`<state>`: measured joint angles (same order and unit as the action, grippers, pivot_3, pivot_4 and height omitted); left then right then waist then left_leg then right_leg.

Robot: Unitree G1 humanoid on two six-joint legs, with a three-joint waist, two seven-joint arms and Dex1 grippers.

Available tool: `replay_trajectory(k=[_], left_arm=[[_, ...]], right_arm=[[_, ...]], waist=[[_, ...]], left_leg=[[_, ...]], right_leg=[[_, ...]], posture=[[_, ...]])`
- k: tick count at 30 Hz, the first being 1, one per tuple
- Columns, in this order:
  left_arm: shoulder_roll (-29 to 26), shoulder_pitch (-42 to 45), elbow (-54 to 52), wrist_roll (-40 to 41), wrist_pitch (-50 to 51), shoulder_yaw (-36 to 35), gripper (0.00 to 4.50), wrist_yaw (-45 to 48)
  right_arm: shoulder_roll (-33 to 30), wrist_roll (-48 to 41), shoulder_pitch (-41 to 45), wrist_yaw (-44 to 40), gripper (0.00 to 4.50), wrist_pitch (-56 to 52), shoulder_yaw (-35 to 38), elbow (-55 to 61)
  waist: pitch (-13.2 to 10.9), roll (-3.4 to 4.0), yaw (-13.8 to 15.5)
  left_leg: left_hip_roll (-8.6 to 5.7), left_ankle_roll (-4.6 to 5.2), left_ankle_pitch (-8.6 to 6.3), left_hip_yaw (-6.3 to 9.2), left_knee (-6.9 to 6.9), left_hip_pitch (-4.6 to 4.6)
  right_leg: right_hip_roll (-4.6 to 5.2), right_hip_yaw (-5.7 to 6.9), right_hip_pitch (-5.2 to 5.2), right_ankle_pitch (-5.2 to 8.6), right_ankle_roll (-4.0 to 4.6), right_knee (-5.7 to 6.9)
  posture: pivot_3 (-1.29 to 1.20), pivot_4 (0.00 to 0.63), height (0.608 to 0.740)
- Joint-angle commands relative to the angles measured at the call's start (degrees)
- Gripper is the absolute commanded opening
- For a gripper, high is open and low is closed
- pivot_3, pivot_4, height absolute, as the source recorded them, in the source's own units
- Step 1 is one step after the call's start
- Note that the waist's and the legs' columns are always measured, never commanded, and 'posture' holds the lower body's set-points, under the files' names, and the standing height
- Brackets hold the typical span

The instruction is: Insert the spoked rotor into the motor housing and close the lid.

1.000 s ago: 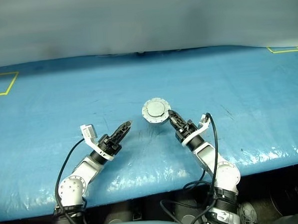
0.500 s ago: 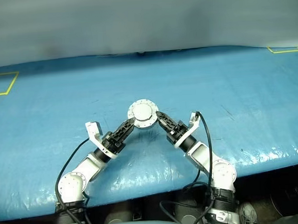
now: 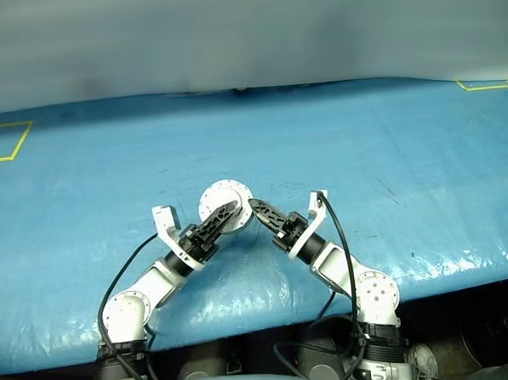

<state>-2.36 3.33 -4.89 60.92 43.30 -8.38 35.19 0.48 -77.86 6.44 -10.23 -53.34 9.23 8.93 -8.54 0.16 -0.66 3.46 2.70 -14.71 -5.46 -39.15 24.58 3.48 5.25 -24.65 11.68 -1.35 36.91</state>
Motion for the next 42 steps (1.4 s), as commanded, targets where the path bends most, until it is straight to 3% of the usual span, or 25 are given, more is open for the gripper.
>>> replay_trajectory(k=[1, 3, 13, 17, 24, 32, 42], left_arm=[[1.19, 0.34, -1.54, 1.62, -0.86, -0.19, 3.19, 1.40], [1.51, 0.26, -1.38, 2.19, -0.68, -0.61, 2.83, 1.04], [3.24, 0.29, -1.16, 3.46, -0.18, -1.48, 2.82, -0.79], [3.95, 0.52, -1.16, 4.29, -0.27, -1.75, 2.82, -0.97], [6.02, 1.90, -0.70, 8.07, 0.35, -3.86, 2.82, -1.58], [9.22, 6.04, 0.78, 22.63, -1.25, -10.65, 2.82, -4.62], [8.66, 16.63, 16.36, 12.13, -15.49, -15.49, 2.82, -15.75]], right_arm=[[0.28, 0.02, 0.51, -0.64, 1.33, 1.55, -0.54, 2.74], [0.24, 0.27, 0.46, -0.52, 1.33, 1.88, -0.65, 2.68], [-1.12, 4.23, 0.33, -2.79, 1.33, 4.01, -2.52, 3.61], [-0.84, 7.40, 0.80, -3.10, 2.64, 7.02, -2.49, 3.62], [0.05, 10.64, 1.90, -2.96, 2.64, 11.56, -0.73, 2.32], [-0.07, 14.14, 1.57, -3.40, 2.64, 14.05, -0.43, 1.65], [0.40, 17.35, 0.49, -4.47, 2.64, 14.07, -1.34, 1.08]], waist=[[0.00, 0.00, 0.00], [0.00, -0.02, 0.03], [-0.01, -0.03, 0.01], [-0.01, -0.03, 0.01], [-0.02, -0.05, 0.04], [-0.04, -0.08, -0.01], [-0.12, -0.28, 0.15]], left_leg=[[0.00, 0.00, 0.00, 0.00, 0.00, 0.00], [0.00, 0.00, 0.00, 0.00, 0.00, 0.01], [-0.01, 0.01, 0.00, 0.01, -0.01, 0.01], [-0.01, 0.01, 0.00, 0.01, -0.01, 0.01], [-0.02, 0.01, 0.00, 0.01, -0.03, 0.02], [-0.03, 0.00, 0.00, 0.02, -0.04, 0.02], [-0.44, 0.07, 0.00, 0.13, -0.13, 0.05]], right_leg=[[0.00, 0.00, 0.00, 0.00, 0.00, 0.00], [0.00, 0.00, 0.00, 0.00, 0.00, 0.00], [0.00, 0.00, 0.00, 0.00, 0.00, -0.01], [0.00, 0.01, 0.00, 0.00, -0.01, 0.00], [0.00, 0.01, 0.00, 0.00, -0.01, 0.00], [-0.03, 0.00, 0.00, -0.01, -0.01, 0.00], [0.02, 0.01, 0.10, -0.07, -0.11, -0.03]], posture=[[0.00, 0.150, 0.740], [0.00, 0.150, 0.740], [0.00, 0.150, 0.740], [0.00, 0.150, 0.740], [0.00, 0.150, 0.740], [0.00, 0.150, 0.740], [0.00, 0.150, 0.740]])
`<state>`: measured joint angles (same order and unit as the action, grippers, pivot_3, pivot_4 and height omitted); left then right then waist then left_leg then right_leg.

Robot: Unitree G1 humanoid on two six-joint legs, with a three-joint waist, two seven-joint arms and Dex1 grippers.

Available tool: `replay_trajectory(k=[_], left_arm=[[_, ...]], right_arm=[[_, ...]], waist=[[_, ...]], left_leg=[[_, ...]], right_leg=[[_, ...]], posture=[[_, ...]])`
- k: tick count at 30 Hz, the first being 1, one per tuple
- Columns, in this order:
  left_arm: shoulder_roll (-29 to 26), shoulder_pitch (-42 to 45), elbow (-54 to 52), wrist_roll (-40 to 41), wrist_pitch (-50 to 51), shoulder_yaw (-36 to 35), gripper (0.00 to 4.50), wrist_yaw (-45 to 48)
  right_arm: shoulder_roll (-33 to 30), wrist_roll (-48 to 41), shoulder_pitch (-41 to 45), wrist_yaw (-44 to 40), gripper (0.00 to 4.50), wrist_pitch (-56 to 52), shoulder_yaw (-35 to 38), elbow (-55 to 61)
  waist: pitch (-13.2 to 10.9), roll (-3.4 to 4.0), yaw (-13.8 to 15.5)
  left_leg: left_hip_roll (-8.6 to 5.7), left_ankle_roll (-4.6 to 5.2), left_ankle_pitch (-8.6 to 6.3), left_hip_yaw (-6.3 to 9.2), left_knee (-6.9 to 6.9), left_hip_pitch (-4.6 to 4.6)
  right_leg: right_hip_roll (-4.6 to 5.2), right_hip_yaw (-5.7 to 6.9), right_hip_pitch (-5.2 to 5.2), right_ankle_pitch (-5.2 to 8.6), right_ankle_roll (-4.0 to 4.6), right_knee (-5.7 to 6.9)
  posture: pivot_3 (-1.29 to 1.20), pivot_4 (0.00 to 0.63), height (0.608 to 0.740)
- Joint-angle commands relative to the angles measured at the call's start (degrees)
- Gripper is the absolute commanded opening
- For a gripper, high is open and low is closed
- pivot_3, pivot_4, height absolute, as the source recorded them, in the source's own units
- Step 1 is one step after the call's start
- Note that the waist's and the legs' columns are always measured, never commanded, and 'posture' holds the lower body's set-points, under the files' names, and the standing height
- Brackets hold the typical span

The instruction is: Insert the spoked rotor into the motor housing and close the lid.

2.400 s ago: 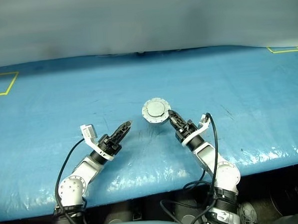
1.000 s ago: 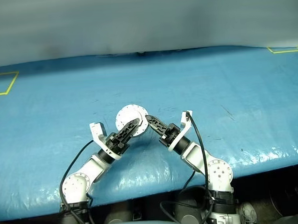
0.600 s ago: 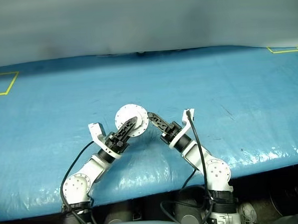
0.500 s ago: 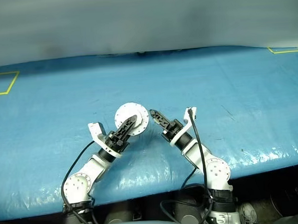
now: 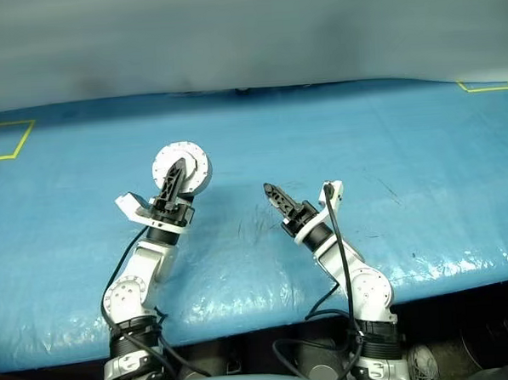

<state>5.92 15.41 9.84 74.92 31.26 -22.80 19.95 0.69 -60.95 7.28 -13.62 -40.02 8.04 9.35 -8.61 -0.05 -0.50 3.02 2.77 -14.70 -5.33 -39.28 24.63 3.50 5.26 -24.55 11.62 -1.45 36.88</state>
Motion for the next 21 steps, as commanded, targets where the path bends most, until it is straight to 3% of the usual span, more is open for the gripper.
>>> replay_trajectory(k=[1, 11, 18, 21], left_arm=[[0.37, 6.14, 3.37, -2.94, -5.16, -1.68, 2.82, -1.25], [-2.20, 19.27, 20.89, -12.44, -15.98, -6.94, 2.82, -6.36], [-3.37, 21.96, 25.66, -17.27, -18.46, -8.55, 2.82, -8.46], [-3.17, 21.75, 25.86, -18.54, -19.51, -9.29, 3.41, -9.70]], right_arm=[[0.24, 0.61, -0.45, -1.17, 2.64, 0.76, -0.12, 0.64], [0.42, 2.51, -1.21, -1.63, 2.64, 1.04, 0.16, 0.96], [0.83, 3.44, -1.43, -1.70, 2.64, 1.23, 0.08, 1.02], [0.91, 3.97, -1.52, -1.79, 2.68, 1.15, -0.35, 1.04]], waist=[[-0.09, -0.14, 0.02], [-0.23, -0.38, -0.11], [-0.25, -0.41, -0.14], [-0.24, -0.41, -0.13]], left_leg=[[0.00, 0.00, 0.00, 0.01, 0.00, 0.03], [-0.02, 0.01, -0.01, 0.01, 0.03, 0.07], [-0.01, 0.00, 0.00, 0.00, 0.04, 0.06], [-0.01, -0.01, 0.00, 0.00, 0.04, 0.06]], right_leg=[[0.00, 0.01, -0.01, 0.00, 0.00, -0.01], [0.00, 0.04, -0.03, -0.13, 0.20, -0.04], [0.01, 0.04, -0.03, -0.14, 0.21, -0.04], [0.01, 0.04, -0.03, -0.14, 0.21, -0.03]], posture=[[0.00, 0.150, 0.740], [0.00, 0.150, 0.740], [0.00, 0.150, 0.740], [0.00, 0.150, 0.740]])
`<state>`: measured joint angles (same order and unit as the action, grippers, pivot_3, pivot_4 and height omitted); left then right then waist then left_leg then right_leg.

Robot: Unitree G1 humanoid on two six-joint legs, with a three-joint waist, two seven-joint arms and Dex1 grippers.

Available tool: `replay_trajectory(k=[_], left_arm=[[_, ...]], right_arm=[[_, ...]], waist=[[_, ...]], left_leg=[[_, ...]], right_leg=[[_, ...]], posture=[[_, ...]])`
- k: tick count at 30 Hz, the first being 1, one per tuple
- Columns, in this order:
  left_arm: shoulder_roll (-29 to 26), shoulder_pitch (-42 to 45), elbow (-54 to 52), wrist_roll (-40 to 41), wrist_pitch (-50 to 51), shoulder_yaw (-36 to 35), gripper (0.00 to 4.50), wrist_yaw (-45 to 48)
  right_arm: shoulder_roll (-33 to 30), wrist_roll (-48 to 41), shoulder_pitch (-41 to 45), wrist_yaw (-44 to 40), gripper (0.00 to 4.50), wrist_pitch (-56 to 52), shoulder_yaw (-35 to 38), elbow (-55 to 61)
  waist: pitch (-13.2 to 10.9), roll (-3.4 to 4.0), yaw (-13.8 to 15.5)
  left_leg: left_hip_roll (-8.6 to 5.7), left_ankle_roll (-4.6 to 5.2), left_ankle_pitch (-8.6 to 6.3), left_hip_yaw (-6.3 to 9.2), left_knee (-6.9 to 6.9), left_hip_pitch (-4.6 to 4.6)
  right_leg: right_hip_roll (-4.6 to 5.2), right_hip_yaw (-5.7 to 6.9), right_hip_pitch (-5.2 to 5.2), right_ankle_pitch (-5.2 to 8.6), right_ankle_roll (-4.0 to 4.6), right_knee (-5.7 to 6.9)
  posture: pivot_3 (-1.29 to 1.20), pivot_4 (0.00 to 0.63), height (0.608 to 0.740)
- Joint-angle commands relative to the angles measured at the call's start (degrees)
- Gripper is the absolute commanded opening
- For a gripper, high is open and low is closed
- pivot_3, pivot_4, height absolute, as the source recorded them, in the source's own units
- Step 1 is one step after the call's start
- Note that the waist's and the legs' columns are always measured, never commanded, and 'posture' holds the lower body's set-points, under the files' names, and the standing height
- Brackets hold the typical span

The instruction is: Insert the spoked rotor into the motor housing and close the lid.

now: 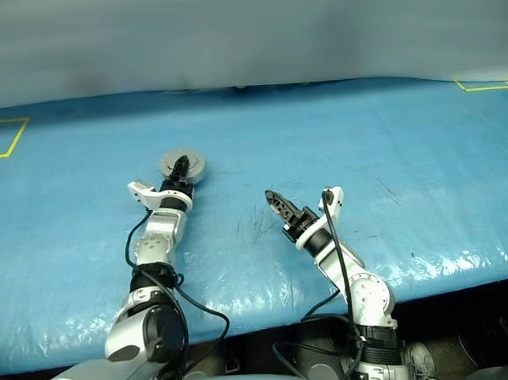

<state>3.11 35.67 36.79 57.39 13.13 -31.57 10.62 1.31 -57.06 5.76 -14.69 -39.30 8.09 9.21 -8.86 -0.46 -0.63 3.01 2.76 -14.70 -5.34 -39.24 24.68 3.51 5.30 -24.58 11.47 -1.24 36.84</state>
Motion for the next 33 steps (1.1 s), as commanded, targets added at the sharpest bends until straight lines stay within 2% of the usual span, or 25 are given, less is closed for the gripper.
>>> replay_trajectory(k=[1, 3, 4, 11, 22, 24, 26, 28, 33], left_arm=[[-0.19, 1.16, -1.58, -1.36, -1.64, -0.66, 3.73, -0.72], [0.28, 0.15, -3.34, -1.97, -2.55, -1.07, 4.39, -2.23], [0.42, -0.48, -4.40, -2.33, -3.29, -1.30, 4.46, -3.09], [-0.06, -5.84, -12.67, -6.34, -8.63, -2.18, 4.46, -8.63], [-1.64, -13.04, -22.72, -10.05, -9.74, -0.86, 4.46, -9.94], [-2.41, -13.81, -24.34, -13.61, -11.69, 0.50, 4.46, -9.38], [-2.98, -14.45, -25.67, -16.31, -13.31, 2.12, 4.46, -7.56], [-4.06, -16.10, -27.88, -18.65, -14.20, 6.11, 4.46, -1.10], [-8.16, -21.32, -33.02, -22.96, -11.98, 17.17, 4.46, 13.34]], right_arm=[[0.26, 0.20, -0.05, -0.70, 2.68, 0.35, -0.47, 1.23], [0.14, 0.25, -0.14, -0.66, 2.68, 0.23, -0.42, 1.34], [0.04, 0.31, -0.15, -0.61, 2.68, 0.27, -0.32, 1.34], [-0.42, 0.51, 0.15, 0.19, 2.68, -0.02, 0.22, 0.75], [-1.04, 3.13, 0.47, 0.22, 2.68, -0.58, -1.38, 0.26], [-1.43, 3.78, 0.47, -0.28, 2.68, -0.39, -1.69, 0.44], [-1.69, 4.63, 0.43, -0.95, 2.68, 0.10, -2.00, 0.64], [-1.99, 7.80, 0.21, -2.67, 2.68, 3.50, -2.89, 1.07], [-3.83, 19.67, 0.14, -8.50, 2.68, 17.81, -5.59, -0.41]], waist=[[0.01, 0.00, 0.01], [0.01, 0.00, -0.08], [0.02, 0.00, -0.14], [0.03, 0.00, -0.78], [0.06, -0.04, -0.23], [0.07, -0.06, -0.02], [0.08, -0.07, 0.05], [0.09, -0.10, 0.06], [0.12, -0.08, 0.03]], left_leg=[[0.00, 0.00, 0.00, 0.00, 0.00, -0.01], [0.02, -0.02, 0.01, -0.01, -0.01, -0.09], [0.03, -0.02, 0.01, -0.03, -0.01, -0.11], [0.06, -0.04, 0.03, -0.08, 0.01, -0.18], [0.07, -0.04, 0.03, -0.11, -0.01, -0.20], [0.06, -0.04, 0.03, -0.10, -0.01, -0.20], [0.05, -0.04, 0.03, -0.10, -0.01, -0.18], [0.05, -0.04, 0.03, -0.10, -0.01, -0.17], [0.03, -0.04, 0.03, -0.12, -0.01, -0.17]], right_leg=[[0.00, -0.01, 0.01, 0.00, 0.00, 0.00], [0.00, 0.00, 0.05, 0.00, -0.01, 0.03], [0.00, -0.02, 0.05, 0.01, -0.01, 0.04], [-0.03, -0.08, 0.05, -0.01, 0.03, 0.08], [-0.01, -0.09, 0.07, -0.02, 0.03, 0.10], [-0.01, -0.08, 0.07, -0.02, 0.03, 0.09], [-0.01, -0.07, 0.06, -0.02, 0.03, 0.09], [-0.01, -0.06, 0.06, -0.02, 0.03, 0.09], [0.02, -0.08, 0.06, -0.02, 0.00, 0.07]], posture=[[0.00, 0.150, 0.740], [0.00, 0.150, 0.740], [0.00, 0.150, 0.740], [0.00, 0.150, 0.740], [0.00, 0.150, 0.740], [0.00, 0.150, 0.740], [0.00, 0.150, 0.740], [0.00, 0.150, 0.740], [0.00, 0.150, 0.740]])
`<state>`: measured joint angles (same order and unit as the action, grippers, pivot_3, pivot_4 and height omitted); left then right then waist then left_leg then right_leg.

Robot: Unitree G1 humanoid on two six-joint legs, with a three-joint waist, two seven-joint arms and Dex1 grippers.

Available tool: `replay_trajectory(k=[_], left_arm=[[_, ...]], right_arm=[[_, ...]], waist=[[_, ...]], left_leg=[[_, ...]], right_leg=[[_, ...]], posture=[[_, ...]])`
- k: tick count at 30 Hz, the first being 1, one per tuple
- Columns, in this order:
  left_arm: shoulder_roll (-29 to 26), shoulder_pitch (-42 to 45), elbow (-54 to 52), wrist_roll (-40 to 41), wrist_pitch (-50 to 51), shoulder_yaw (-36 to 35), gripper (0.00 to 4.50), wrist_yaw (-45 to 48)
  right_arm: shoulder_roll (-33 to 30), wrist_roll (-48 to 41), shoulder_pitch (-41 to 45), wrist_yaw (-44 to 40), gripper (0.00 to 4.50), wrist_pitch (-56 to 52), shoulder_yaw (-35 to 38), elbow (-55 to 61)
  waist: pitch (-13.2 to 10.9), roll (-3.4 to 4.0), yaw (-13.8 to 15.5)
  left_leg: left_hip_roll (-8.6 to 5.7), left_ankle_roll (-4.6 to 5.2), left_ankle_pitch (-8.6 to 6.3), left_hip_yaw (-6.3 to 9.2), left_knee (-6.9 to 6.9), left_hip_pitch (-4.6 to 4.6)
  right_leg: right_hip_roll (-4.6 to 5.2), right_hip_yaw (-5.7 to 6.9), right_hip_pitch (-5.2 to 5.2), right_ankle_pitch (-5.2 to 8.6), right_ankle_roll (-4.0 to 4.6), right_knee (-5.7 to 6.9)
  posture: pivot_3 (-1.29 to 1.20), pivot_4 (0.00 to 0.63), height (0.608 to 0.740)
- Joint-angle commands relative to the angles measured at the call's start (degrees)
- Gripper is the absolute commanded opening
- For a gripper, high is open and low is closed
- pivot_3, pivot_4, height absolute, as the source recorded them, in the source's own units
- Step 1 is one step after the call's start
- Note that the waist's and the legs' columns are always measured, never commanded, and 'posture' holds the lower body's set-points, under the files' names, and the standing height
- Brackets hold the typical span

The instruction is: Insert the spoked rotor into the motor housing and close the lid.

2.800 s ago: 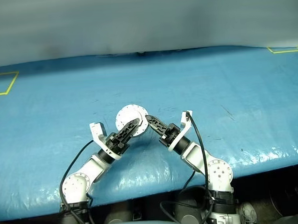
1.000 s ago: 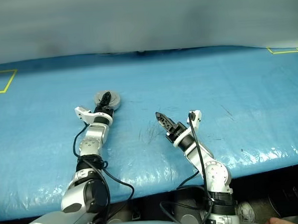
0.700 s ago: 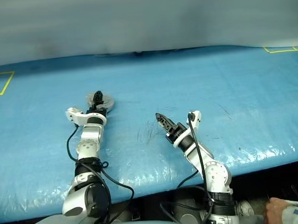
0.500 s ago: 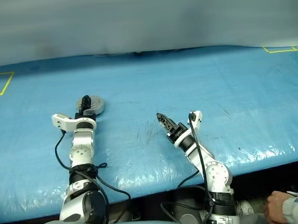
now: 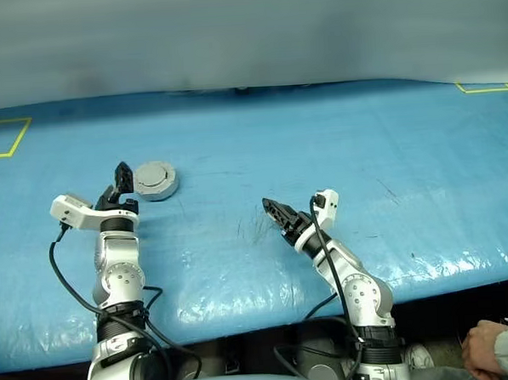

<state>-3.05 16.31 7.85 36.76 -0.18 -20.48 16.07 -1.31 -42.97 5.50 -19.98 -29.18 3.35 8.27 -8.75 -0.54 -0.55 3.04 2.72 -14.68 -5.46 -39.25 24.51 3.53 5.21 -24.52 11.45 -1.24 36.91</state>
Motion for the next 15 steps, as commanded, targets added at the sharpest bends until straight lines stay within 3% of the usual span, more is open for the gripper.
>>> replay_trajectory(k=[1, 3, 7, 15], left_arm=[[-3.03, -2.81, -4.62, -3.35, 1.76, 8.00, 4.46, 9.98], [-4.50, -3.81, -5.11, -4.64, 2.04, 10.31, 4.46, 12.52], [-10.39, -5.87, -5.81, -12.27, 3.46, 18.12, 4.46, 18.02], [-13.43, -5.72, -2.76, -19.96, -1.18, 22.30, 4.46, 20.88]], right_arm=[[-1.70, 6.98, 0.53, -3.29, 2.68, 8.88, -0.79, -0.11], [-2.30, 8.75, 0.68, -3.61, 2.68, 10.46, -0.66, -1.10], [-10.34, 14.69, 1.21, -6.73, 2.68, 9.21, -2.29, -3.97], [-18.21, 25.15, 1.72, -10.35, 2.68, 17.15, -4.50, -7.99]], waist=[[0.01, 0.00, -0.09], [0.01, 0.00, -0.11], [0.00, 0.03, -0.15], [0.01, 0.04, -0.07]], left_leg=[[0.00, 0.00, 0.00, -0.02, 0.00, -0.01], [0.01, -0.02, 0.01, -0.03, 0.00, -0.04], [0.06, -0.05, 0.03, -0.05, 0.01, -0.07], [0.10, -0.05, 0.03, -0.08, 0.02, -0.09]], right_leg=[[0.00, -0.01, 0.00, 0.01, -0.02, 0.00], [0.00, -0.01, 0.00, 0.02, -0.03, 0.02], [-0.04, -0.01, -0.02, 0.10, -0.10, 0.06], [-0.02, -0.04, -0.04, 0.16, -0.15, 0.07]], posture=[[0.00, 0.150, 0.740], [0.00, 0.150, 0.740], [0.00, 0.150, 0.740], [0.00, 0.150, 0.740]])
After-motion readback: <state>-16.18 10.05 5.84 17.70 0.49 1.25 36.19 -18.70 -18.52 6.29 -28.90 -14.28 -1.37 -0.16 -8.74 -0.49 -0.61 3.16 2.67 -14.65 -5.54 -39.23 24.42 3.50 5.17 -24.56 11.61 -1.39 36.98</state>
